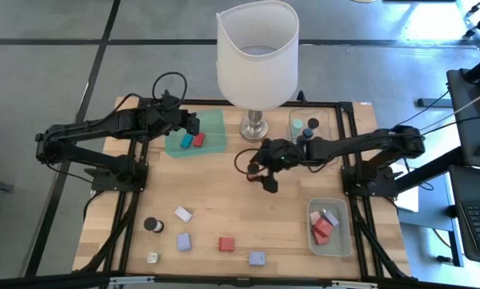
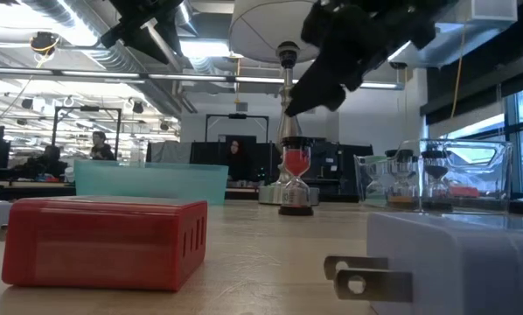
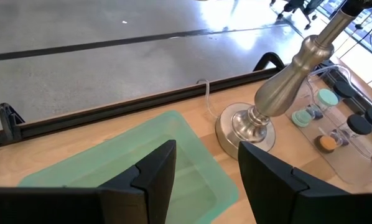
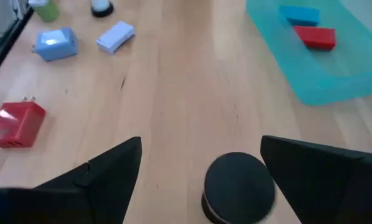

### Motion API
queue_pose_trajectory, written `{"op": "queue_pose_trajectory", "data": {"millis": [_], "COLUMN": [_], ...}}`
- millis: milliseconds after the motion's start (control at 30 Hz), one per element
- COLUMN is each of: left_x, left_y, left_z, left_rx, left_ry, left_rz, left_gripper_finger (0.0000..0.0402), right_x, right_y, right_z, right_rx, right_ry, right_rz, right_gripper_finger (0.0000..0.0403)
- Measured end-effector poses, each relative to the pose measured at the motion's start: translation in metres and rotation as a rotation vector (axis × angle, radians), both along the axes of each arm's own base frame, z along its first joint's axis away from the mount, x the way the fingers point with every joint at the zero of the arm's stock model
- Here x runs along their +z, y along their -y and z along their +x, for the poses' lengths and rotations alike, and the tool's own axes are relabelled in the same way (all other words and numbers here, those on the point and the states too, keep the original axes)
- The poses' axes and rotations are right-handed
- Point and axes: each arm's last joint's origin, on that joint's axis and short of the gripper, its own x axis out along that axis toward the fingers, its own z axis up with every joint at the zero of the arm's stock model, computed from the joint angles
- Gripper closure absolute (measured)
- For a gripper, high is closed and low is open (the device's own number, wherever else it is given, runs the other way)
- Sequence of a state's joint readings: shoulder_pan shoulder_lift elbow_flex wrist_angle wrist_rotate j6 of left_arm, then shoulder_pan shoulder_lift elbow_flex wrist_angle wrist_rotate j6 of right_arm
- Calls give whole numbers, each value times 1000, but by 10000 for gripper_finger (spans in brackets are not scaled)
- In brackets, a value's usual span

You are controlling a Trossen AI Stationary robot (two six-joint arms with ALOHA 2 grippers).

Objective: Pick & Place Office items
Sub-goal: Put the red hourglass into the transparent bin

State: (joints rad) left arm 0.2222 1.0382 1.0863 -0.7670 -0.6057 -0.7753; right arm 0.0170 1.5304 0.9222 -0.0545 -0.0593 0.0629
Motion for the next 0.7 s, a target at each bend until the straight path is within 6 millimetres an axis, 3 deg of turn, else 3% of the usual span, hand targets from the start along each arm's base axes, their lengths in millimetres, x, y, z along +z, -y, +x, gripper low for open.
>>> {"op": "queue_pose_trajectory", "data": {"millis": [700], "left_x": [0], "left_y": [0], "left_z": [0], "left_rx": [1], "left_ry": [-3], "left_rz": [4], "left_gripper_finger": [231], "right_x": [-44], "right_y": [4], "right_z": [18], "right_rx": [-103], "right_ry": [-98], "right_rz": [-83], "right_gripper_finger": [71]}}
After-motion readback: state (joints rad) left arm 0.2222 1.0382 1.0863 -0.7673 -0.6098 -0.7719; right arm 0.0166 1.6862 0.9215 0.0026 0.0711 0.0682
